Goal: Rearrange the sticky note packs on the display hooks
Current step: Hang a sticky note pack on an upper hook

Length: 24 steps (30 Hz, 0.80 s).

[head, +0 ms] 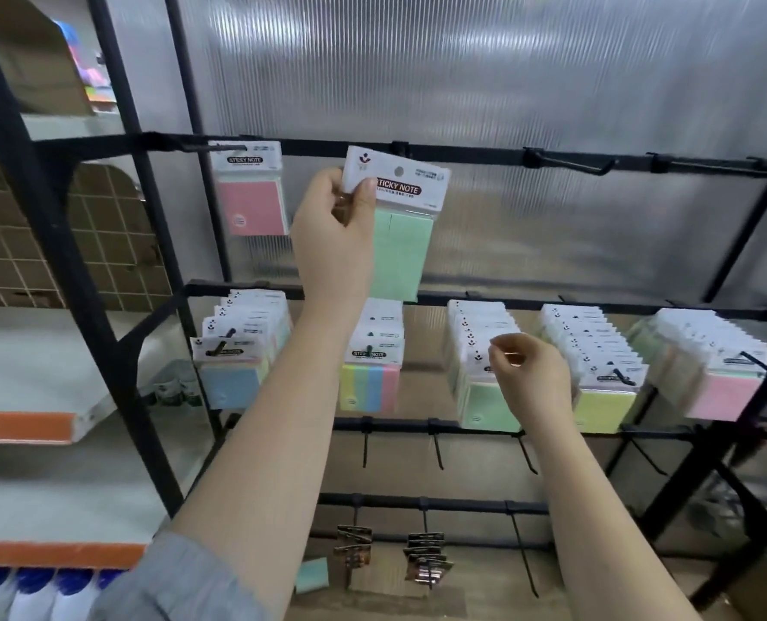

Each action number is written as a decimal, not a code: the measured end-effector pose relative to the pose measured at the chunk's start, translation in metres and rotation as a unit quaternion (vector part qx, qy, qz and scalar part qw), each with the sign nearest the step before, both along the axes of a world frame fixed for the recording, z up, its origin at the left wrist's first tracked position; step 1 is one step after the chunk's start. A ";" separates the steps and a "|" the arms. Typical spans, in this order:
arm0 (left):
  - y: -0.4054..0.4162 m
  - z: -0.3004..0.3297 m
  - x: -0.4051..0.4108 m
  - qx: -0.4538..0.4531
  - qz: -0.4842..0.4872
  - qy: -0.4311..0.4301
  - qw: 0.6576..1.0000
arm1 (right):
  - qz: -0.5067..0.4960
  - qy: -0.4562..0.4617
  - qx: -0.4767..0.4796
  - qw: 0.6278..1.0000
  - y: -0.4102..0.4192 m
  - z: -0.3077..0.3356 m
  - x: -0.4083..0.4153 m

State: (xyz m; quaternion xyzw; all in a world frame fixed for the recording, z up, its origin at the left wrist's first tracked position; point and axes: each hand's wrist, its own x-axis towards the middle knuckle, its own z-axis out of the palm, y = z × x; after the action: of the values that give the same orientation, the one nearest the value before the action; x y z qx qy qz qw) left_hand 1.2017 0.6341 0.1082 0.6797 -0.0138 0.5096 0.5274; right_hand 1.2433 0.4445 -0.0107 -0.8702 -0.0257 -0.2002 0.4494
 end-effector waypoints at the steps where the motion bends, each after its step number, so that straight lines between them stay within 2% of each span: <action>1: 0.001 0.003 0.004 -0.003 -0.005 -0.002 1.000 | -0.004 -0.001 0.001 1.000 0.000 0.000 0.001; 12: -0.001 0.012 0.035 -0.003 -0.031 -0.013 0.999 | -0.026 0.003 -0.004 1.000 0.000 -0.001 0.016; 19: 0.000 0.005 0.046 -0.033 0.000 -0.038 0.999 | -0.024 0.006 -0.018 1.000 -0.001 -0.003 0.023; 24: 0.000 0.000 0.060 -0.038 0.003 -0.020 0.999 | -0.025 0.011 -0.023 0.999 -0.004 -0.004 0.027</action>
State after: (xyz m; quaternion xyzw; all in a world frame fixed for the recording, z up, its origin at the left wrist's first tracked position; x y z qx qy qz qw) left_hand 1.2619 0.6340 0.1078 0.6493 -0.0030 0.5245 0.5508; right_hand 1.2703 0.4406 -0.0145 -0.8827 -0.0031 -0.2012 0.4247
